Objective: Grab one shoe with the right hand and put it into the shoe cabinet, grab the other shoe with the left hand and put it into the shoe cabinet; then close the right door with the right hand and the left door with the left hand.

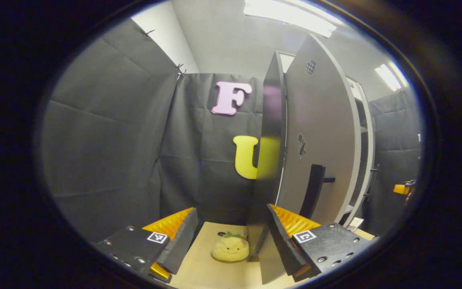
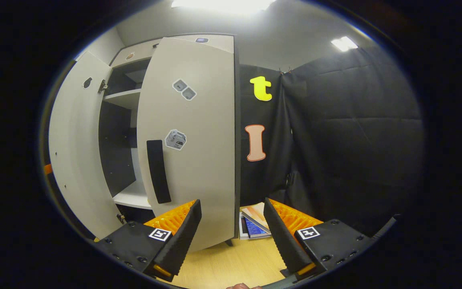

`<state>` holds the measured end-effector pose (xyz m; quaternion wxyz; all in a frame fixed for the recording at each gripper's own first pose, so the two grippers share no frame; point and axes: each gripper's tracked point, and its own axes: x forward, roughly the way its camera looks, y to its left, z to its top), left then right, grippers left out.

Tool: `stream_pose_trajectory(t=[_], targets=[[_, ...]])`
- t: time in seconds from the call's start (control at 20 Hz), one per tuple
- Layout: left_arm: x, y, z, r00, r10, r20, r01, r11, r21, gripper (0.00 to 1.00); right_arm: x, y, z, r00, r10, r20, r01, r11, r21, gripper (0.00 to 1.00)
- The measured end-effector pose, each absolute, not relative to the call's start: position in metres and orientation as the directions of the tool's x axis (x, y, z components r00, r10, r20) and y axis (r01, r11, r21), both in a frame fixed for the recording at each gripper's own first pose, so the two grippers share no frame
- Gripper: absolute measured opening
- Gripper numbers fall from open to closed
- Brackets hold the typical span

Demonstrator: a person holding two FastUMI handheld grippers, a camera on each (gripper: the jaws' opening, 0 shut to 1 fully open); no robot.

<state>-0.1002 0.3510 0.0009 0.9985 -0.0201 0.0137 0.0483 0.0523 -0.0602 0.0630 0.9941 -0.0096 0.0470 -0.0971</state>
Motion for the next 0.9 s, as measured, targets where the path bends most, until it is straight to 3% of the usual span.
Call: stream_pose_trajectory(t=[0.2, 0.5, 0.9], targets=[[-0.079, 0.321, 0.004, 0.997, 0.071, -0.023, -0.072, 0.995, -0.068, 0.97, 0.056, -0.076, 0.053, 0.978, -0.174, -0.114, 0.171, 0.985, -0.037, 0.98], [-0.087, 0.312, 0.011, 0.976, 0.214, -0.046, -0.211, 0.976, 0.063, 0.92, 0.088, -0.103, 0.032, 0.987, -0.071, -0.148, 0.072, 0.997, 0.001, 0.98], [-0.090, 0.241, 0.005, 0.964, 0.255, -0.079, -0.251, 0.967, 0.049, 0.94, 0.122, -0.134, 0.006, 0.985, 0.007, -0.174, 0.005, 0.997, 0.071, 0.98]])
